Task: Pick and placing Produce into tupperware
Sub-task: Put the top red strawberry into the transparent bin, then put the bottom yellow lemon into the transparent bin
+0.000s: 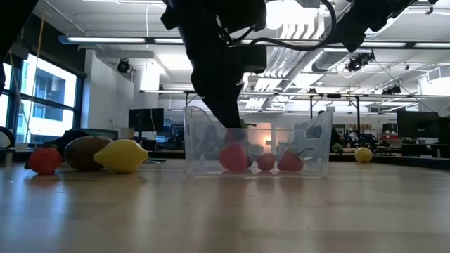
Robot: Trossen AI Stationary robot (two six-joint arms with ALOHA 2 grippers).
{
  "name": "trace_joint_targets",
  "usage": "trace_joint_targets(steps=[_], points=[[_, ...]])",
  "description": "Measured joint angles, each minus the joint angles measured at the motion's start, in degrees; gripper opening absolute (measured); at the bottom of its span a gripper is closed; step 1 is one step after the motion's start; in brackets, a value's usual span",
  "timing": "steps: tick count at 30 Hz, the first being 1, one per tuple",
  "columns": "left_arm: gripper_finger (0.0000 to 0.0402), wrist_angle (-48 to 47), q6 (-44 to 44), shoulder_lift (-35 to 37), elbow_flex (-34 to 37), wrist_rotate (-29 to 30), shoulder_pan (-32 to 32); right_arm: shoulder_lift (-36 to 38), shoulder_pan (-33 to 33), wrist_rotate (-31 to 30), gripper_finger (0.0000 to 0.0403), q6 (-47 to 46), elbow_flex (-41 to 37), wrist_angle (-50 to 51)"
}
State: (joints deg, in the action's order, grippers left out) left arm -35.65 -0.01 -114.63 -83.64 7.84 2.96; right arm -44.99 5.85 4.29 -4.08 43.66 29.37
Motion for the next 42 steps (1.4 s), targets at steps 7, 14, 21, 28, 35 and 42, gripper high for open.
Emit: trace_joint_targets(steps=[7, 14, 21, 28, 35, 42], points=[[0.016, 0.0, -0.4, 0.0, 0.0, 0.2, 0.0, 0.0, 0.0, 0.0, 0.0062, 0.0, 0.0, 0.0], [0.0186, 0.1, -0.4, 0.0, 0.0, 0.1, 0.0, 0.0, 0.0, 0.0, 0.0062, 0.0, 0.0, 0.0], [0.0182, -0.1, -0.6, 0.1, 0.0, -0.2, 0.0, 0.0, 0.0, 0.0, 0.0062, 0.0, 0.0, 0.0], [0.0158, -11.1, -0.8, 0.1, -8.4, -1.9, 0.0, 0.0, 0.0, 0.0, 0.0062, 0.0, 0.0, 0.0], [0.0145, -29.8, -4.3, 0.2, -20.9, -1.6, 0.8, 0.0, 0.0, 0.0, 0.0062, 0.0, 0.0, 0.0], [0.0145, -37.3, -6.6, 6.0, -23.8, 1.8, 0.8, 0.0, 0.0, 0.0, 0.0062, 0.0, 0.0, 0.0]])
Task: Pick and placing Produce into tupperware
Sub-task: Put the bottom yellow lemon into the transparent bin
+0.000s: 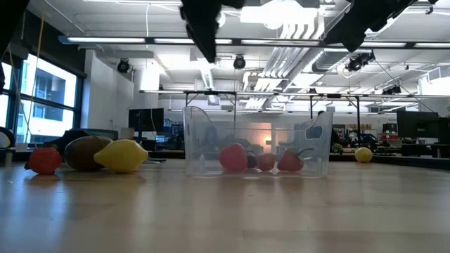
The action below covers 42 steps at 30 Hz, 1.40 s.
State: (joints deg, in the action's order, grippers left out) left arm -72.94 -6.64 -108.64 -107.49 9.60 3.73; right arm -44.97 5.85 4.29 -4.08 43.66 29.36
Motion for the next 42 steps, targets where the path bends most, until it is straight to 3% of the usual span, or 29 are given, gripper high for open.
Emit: trace_joint_targets(steps=[8, 15, 20, 25, 32, 37, 42], points=[[0.0145, -11.7, -10.9, 5.1, 0.4, 6.4, -1.2, 0.0, 0.0, 0.0, 0.0062, 0.0, 0.0, 0.0], [0.0145, -16.5, -21.6, 5.2, 2.9, 6.3, -5.6, 0.0, 0.0, 0.0, 0.0062, 0.0, 0.0, 0.0], [0.0145, -10.8, -26.8, 5.8, 10.8, 2.0, -7.9, 0.0, 0.0, 0.0, 0.0062, 0.0, 0.0, 0.0], [0.0145, 2.1, -26.5, 8.4, 20.3, -3.5, -8.7, 0.0, 0.0, 0.0, 0.0062, 0.0, 0.0, 0.1], [0.0145, 12.2, -26.1, 10.2, 32.7, -8.6, -8.8, 0.0, 0.0, 0.0, 0.0062, 0.0, 0.0, 0.2], [0.0145, 17.8, -24.4, 10.2, 38.7, -9.0, -8.7, 0.0, 0.0, 0.0, 0.0062, 0.0, 0.0, 0.2], [0.0145, 17.7, -21.7, 10.3, 39.9, -7.1, -8.7, 0.0, 0.0, 0.0, 0.0062, 0.0, 0.0, 0.2]])
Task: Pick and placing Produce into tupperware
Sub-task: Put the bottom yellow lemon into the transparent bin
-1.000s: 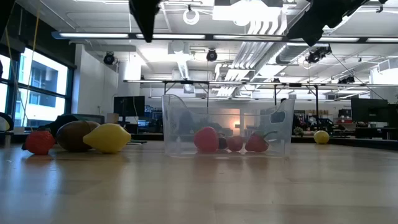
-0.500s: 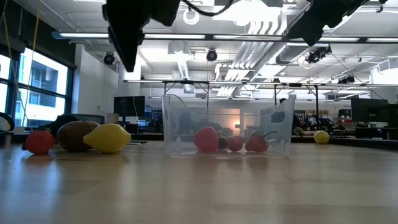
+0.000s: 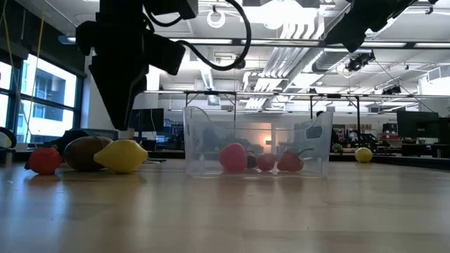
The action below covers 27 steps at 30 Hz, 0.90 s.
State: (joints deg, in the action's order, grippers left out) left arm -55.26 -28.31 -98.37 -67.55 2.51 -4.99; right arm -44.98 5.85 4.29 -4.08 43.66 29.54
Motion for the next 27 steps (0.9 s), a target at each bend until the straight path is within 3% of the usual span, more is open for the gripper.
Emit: trace_joint_targets(steps=[6, 14, 27], points=[[0.0153, 0.4, 4.2, 0.0, 0.0, 1.6, 0.0, 0.0, 0.0, 0.0, 0.0062, 0.0, 0.0, 0.0], [0.0207, 0.9, 6.0, 0.0, 0.0, 2.5, 0.0, 0.0, 0.0, 0.0, 0.0062, 0.0, 0.0, 0.0], [0.0277, 0.1, -0.8, -0.3, 0.0, 6.1, 0.1, 0.0, 0.0, 0.0, 0.0062, 0.0, 0.0, 0.0]])
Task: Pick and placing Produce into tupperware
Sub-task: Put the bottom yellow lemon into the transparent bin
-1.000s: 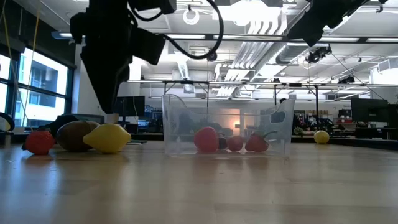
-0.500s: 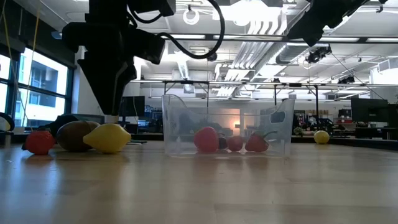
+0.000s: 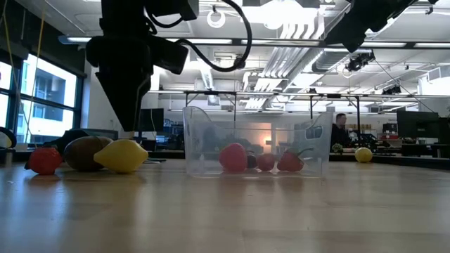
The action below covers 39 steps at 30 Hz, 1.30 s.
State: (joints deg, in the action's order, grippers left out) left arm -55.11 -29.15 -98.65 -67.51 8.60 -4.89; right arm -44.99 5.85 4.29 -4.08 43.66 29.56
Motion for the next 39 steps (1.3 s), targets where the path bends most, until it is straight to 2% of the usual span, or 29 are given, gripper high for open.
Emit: trace_joint_targets(steps=[6, 12, 20, 39], points=[[0.027, 0.3, -3.1, -0.7, 0.6, -0.2, 0.0, 0.0, 0.0, 0.0, 0.0062, 0.0, 0.0, 0.0], [0.0259, 3.9, -3.8, -1.3, 3.4, -3.7, -0.4, 0.0, 0.0, 0.0, 0.0062, 0.0, 0.0, 0.1], [0.0253, 6.2, -4.3, -1.6, 3.5, -3.8, -1.2, 0.0, 0.0, 0.0, 0.0062, 0.0, 0.0, 0.2], [0.0253, 9.6, 2.4, -5.6, 3.5, -5.4, -1.2, 0.0, 0.0, 0.0, 0.0062, 0.0, 0.0, 0.2]])
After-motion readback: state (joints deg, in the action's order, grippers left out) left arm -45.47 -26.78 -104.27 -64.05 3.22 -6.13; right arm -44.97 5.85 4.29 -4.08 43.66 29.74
